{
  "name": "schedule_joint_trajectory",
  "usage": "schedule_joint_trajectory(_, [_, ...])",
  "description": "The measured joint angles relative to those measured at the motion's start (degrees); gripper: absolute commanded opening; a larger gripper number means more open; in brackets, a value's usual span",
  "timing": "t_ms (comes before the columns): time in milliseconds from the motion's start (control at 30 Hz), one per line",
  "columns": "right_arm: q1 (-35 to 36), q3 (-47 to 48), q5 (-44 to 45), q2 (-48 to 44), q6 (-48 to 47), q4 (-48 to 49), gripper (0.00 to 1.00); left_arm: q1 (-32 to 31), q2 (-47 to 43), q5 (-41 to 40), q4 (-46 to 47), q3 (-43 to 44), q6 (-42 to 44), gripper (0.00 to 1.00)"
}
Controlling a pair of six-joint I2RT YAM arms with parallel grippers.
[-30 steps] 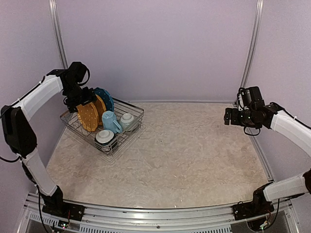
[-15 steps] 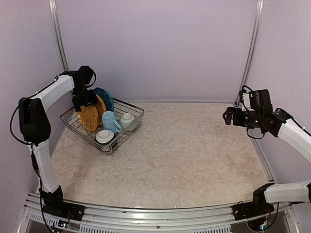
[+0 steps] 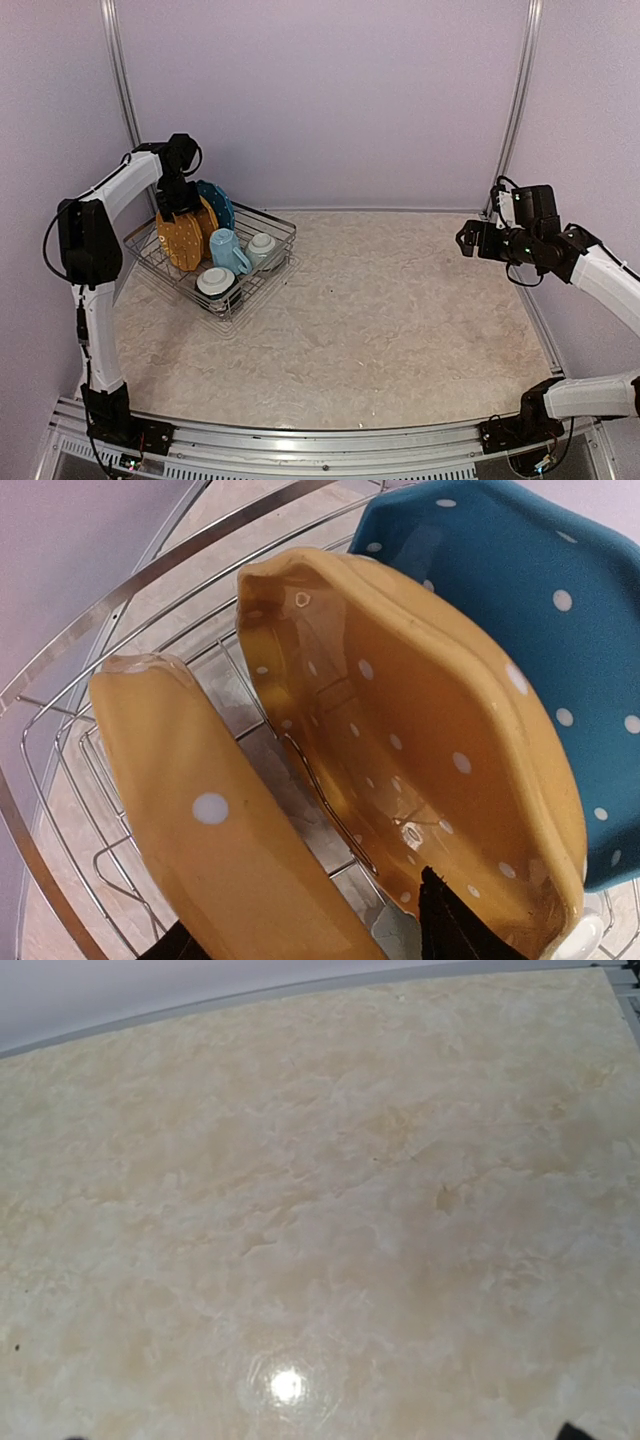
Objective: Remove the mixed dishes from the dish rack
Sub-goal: Grab the plate from the dish rack.
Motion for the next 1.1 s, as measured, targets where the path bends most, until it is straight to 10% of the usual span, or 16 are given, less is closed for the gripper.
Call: schedule_joint_trajectory(1100, [0.00, -2.01, -0.09, 0.37, 1.53, 0.26, 1.00, -0.26, 2.45, -0.96, -7.91, 6.97, -4.39, 0.05])
